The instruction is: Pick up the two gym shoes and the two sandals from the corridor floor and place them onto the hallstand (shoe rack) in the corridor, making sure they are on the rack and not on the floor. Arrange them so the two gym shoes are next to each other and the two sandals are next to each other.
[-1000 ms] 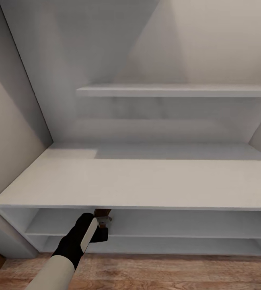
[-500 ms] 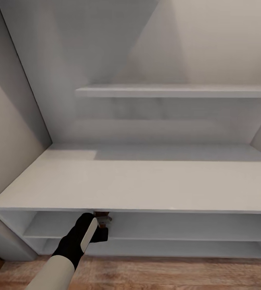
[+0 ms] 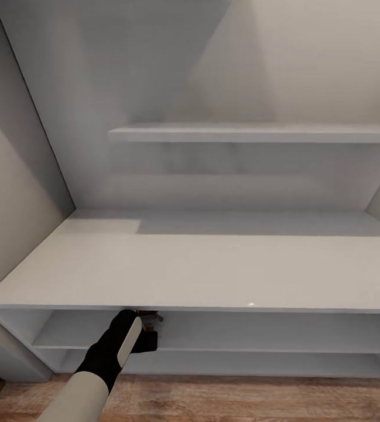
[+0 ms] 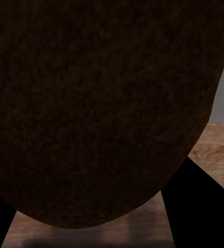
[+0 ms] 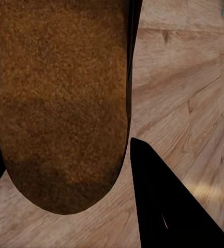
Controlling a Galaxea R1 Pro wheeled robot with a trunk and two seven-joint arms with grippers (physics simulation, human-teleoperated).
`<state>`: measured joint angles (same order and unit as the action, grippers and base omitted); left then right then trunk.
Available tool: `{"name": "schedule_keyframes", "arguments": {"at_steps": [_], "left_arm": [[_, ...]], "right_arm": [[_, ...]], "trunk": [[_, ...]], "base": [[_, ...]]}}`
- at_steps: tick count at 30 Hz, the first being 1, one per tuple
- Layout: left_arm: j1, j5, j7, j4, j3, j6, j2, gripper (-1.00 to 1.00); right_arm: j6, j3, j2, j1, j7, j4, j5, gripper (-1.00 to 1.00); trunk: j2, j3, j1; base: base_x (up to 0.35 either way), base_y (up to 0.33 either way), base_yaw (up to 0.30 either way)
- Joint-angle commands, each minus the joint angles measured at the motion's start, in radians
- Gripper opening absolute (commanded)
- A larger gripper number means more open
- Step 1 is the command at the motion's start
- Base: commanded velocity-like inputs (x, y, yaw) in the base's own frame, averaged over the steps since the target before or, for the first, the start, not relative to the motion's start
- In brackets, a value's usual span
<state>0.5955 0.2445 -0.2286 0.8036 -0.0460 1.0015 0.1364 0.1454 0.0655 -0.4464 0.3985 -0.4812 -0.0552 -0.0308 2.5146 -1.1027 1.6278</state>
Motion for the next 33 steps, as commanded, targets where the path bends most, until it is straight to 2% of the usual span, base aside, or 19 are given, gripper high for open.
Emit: {"name": "schedule_keyframes", "arguments": {"at_steps": [1,16,33], "left_arm": [[0.0,-0.004,0.0,0.0,0.0,0.0,0.0,1.0],[0.0,-0.004,0.0,0.0,0.0,0.0,0.0,1.0],[0.0,-0.004,0.0,0.0,0.0,0.0,0.0,1.0]], "right_arm": [[0.002,0.0,0.0,0.0,-0.001,0.0,0.003,-1.0],[0.002,0.0,0.0,0.0,0.0,0.0,0.003,-1.0],[0.002,0.0,0.0,-0.001,-0.001,0.0,0.003,-1.0]], "trunk": [[0.0,0.0,0.0],[0.0,0.0,0.0],[0.0,0.0,0.0]], "base": [[0.002,0.0,0.0],[-0.017,0.0,0.0],[-0.292,0.0,0.0]]}}
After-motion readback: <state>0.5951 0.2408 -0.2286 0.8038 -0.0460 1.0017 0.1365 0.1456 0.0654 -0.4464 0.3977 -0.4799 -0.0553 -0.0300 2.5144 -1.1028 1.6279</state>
